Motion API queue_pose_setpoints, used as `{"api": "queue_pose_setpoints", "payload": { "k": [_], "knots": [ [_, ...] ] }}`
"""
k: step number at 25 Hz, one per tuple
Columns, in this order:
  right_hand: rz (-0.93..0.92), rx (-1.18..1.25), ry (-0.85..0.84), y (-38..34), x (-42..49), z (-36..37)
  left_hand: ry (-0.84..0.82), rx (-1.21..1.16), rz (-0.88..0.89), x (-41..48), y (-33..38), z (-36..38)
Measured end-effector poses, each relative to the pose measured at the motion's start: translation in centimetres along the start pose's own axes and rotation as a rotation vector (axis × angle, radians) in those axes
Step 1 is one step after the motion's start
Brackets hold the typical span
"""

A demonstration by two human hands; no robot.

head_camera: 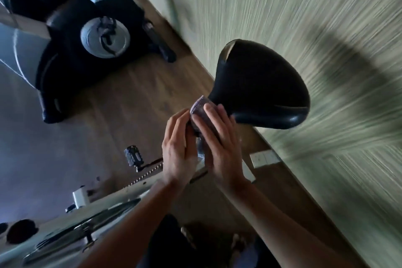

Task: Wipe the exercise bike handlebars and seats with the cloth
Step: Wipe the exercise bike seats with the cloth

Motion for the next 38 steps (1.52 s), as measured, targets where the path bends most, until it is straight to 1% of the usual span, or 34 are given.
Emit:
{"api": "queue_pose_setpoints", "payload": {
  "k": [2, 4, 7, 9, 10, 11, 12, 13, 14, 15, 17, 18, 20, 21, 24, 25, 27, 28, 31, 32, 35, 38],
  "knots": [
    [-0.056, -0.040, 0.137, 0.5, -0.5, 0.8, 0.067, -0.068, 0.086, -0.8, -1.0, 0.3],
    [-0.094, -0.012, 0.246, 0.9, -0.7, 1.6, 0.121, -0.156, 0.188, -1.2, -1.6, 0.3],
    [-0.188, 0.019, 0.326, 0.3, -0.9, 2.3, 0.129, -0.249, 0.288, -0.8, -2.8, 0.6],
    [-0.299, -0.024, 0.374, 0.3, -1.3, 2.5, 0.135, -0.308, 0.347, -0.7, -3.5, 0.9],
    [-0.327, -0.045, 0.415, 1.0, -1.1, 2.2, 0.141, -0.323, 0.370, -0.7, -3.7, 1.1],
    [-0.311, -0.053, 0.479, 2.3, -0.9, 1.6, 0.157, -0.317, 0.395, -0.6, -3.9, 1.3],
    [-0.242, -0.040, 0.551, 3.6, -0.8, 1.0, 0.169, -0.291, 0.425, -0.7, -3.9, 1.4],
    [-0.167, -0.022, 0.618, 4.4, -0.9, 0.7, 0.185, -0.234, 0.474, -0.9, -3.7, 1.5],
    [-0.123, -0.009, 0.646, 4.7, -1.0, 0.8, 0.204, -0.141, 0.532, -1.3, -3.4, 1.5],
    [-0.130, -0.015, 0.638, 4.4, -1.4, 1.1, 0.212, -0.015, 0.613, -2.0, -2.9, 1.8],
    [-0.233, -0.114, 0.602, 4.1, -1.9, 1.3, 0.210, 0.284, 0.790, -3.9, -1.9, 3.2],
    [-0.252, -0.163, 0.610, 4.7, -1.8, 0.5, 0.228, 0.450, 0.845, -4.6, -1.8, 4.1],
    [-0.178, -0.198, 0.679, 6.7, -1.8, -1.2, 0.289, 0.730, 0.858, -5.2, -2.1, 5.5],
    [-0.156, -0.203, 0.701, 7.2, -1.8, -1.5, 0.318, 0.821, 0.855, -5.1, -1.9, 6.0],
    [-0.205, -0.298, 0.663, 7.0, -2.0, -1.5, 0.381, 1.007, 0.829, -4.6, -0.8, 7.2],
    [-0.185, -0.309, 0.687, 7.7, -2.3, -2.4, 0.381, 1.042, 0.829, -4.6, -0.5, 7.7],
    [-0.102, -0.251, 0.789, 9.5, -2.7, -4.7, 0.367, 1.068, 0.836, -4.6, -0.1, 8.4],
    [-0.090, -0.230, 0.795, 9.9, -2.8, -5.1, 0.356, 1.080, 0.833, -4.5, 0.1, 8.7],
    [-0.230, -0.324, 0.697, 9.3, -3.0, -4.0, 0.366, 1.109, 0.803, -4.3, 0.3, 9.3],
    [-0.245, -0.321, 0.701, 9.8, -3.0, -4.5, 0.369, 1.106, 0.796, -4.3, 0.3, 9.4],
    [-0.173, -0.152, 0.774, 11.5, -3.0, -6.6, 0.363, 1.095, 0.791, -4.4, 0.5, 10.1],
    [-0.300, -0.223, 0.726, 10.8, -3.2, -5.8, 0.377, 1.085, 0.790, -4.4, 0.9, 10.8]
  ]
}}
Point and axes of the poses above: each hand's wrist, its own x-axis towards the middle knuckle, its own z-axis out of the palm, y = z × x, the point moved 9 cm from there along x, towards the middle knuckle, and after that the axes turned 1 degree about -x, right-handed, at the moved point
